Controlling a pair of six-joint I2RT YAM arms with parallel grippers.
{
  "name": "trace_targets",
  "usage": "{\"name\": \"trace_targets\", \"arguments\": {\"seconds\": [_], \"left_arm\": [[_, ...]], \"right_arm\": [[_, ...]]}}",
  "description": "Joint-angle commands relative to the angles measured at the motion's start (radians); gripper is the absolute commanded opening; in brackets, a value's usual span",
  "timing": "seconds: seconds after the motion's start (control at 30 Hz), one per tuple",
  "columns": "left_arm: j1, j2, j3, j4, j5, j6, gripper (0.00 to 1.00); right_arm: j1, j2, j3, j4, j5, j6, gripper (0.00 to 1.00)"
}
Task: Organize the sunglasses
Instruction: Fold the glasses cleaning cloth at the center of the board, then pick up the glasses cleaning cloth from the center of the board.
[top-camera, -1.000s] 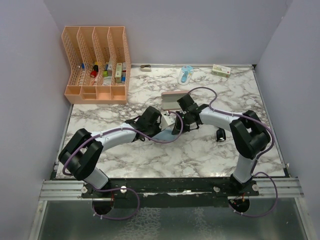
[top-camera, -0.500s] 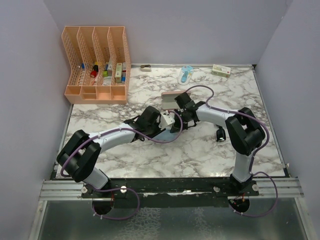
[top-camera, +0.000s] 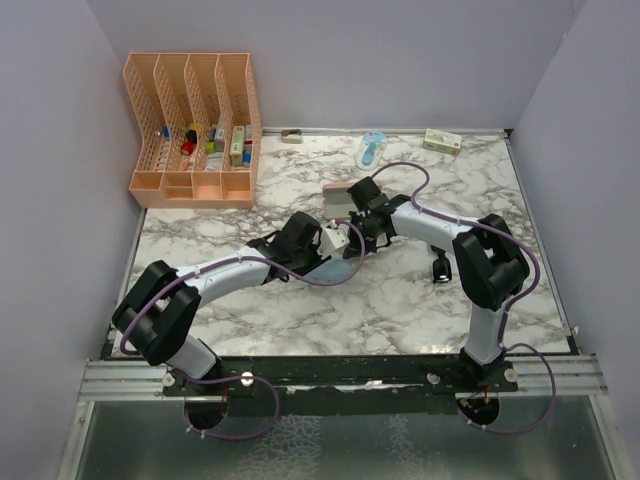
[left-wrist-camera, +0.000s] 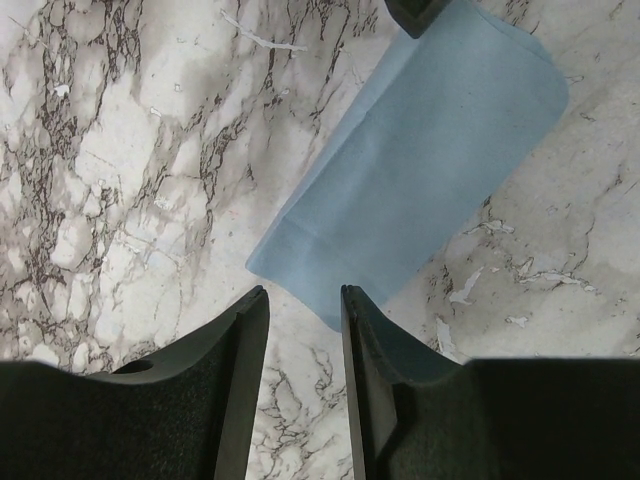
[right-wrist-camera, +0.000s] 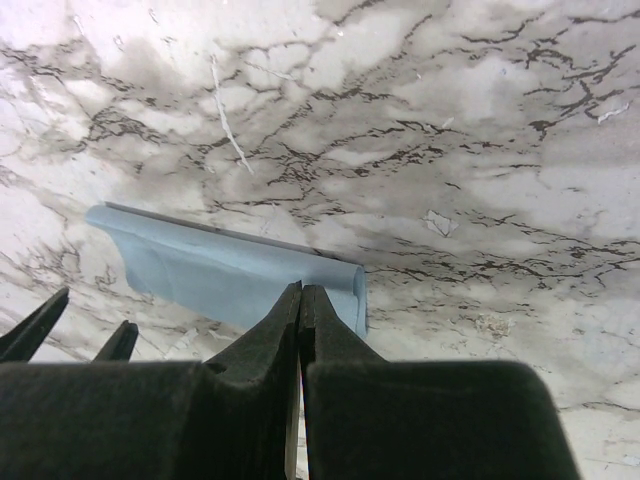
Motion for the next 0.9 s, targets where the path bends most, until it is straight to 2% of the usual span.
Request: {"name": "trace_targets", "arguments": {"seconds": [0.0,0.2,0.53,0.87], "left_arm": [[-0.007,-0.029,0.030,-0.005,-0.017,-0.006,0.38],[-0.007,-0.034,0.024,-0.008,-0.014,-0.011,0.38],[-0.007,-0.031,0.028,-0.001,-0.017,-0.025,0.37],[-0.006,0.000,0.070,-0.003,-0.029,-0.053,0.37]], "right_arm": [[0.003,0.013,0.037,-0.026,0.050,0.014,0.01],[0.002,0.019,0.061,-0.043,0.056,0.004,0.01],[0.006,-0.058,-0.018,-0.005,-0.033,-0.023,0.01],[0.017,0.005,-0.038,0.023,-0.079,-0.031,0.01]]}}
